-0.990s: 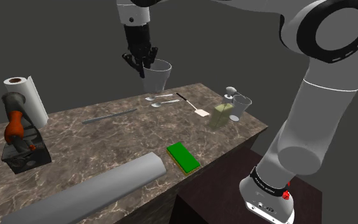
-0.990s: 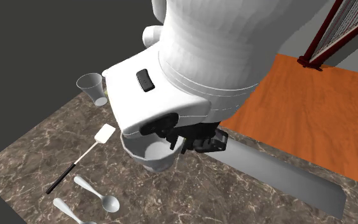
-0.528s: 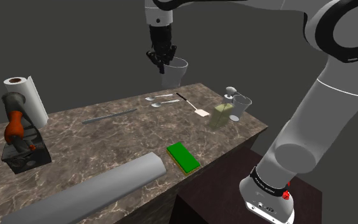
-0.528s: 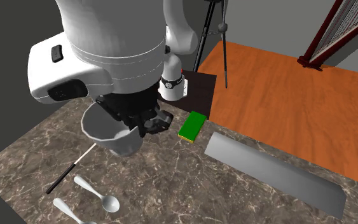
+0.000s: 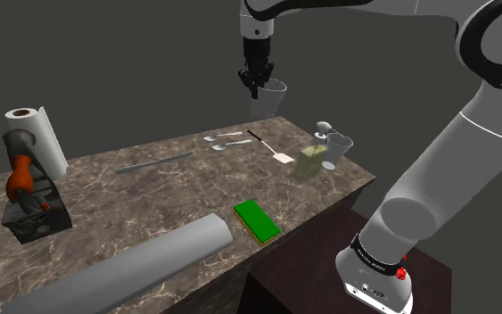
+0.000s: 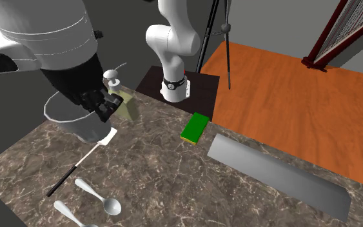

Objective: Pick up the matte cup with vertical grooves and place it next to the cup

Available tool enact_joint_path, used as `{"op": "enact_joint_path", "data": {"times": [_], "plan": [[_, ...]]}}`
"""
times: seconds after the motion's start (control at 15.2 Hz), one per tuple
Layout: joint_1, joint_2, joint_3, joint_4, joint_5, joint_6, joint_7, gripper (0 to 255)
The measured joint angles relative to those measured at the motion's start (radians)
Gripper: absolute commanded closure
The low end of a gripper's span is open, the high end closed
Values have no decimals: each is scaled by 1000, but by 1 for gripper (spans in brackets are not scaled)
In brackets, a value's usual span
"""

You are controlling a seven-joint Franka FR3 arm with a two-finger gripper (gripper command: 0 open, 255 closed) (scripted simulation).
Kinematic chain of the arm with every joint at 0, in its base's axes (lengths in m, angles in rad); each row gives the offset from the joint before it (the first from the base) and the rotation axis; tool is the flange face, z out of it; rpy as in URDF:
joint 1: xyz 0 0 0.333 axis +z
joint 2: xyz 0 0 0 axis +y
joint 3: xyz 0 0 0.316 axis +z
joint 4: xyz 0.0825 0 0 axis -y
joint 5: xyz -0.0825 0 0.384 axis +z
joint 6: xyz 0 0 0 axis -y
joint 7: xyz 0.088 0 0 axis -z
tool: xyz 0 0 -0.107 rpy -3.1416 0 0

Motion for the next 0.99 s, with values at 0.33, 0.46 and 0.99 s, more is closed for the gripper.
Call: {"op": "enact_joint_path", "data": {"times": [0.33,0.46,0.99], "plan": [[-55,-16,-66,-22,-15,23,-117,255],[-76,-21,-93,-29,-21,34,-163,255],[-164,-4,-200,-14,-43,67,-351,255]]}}
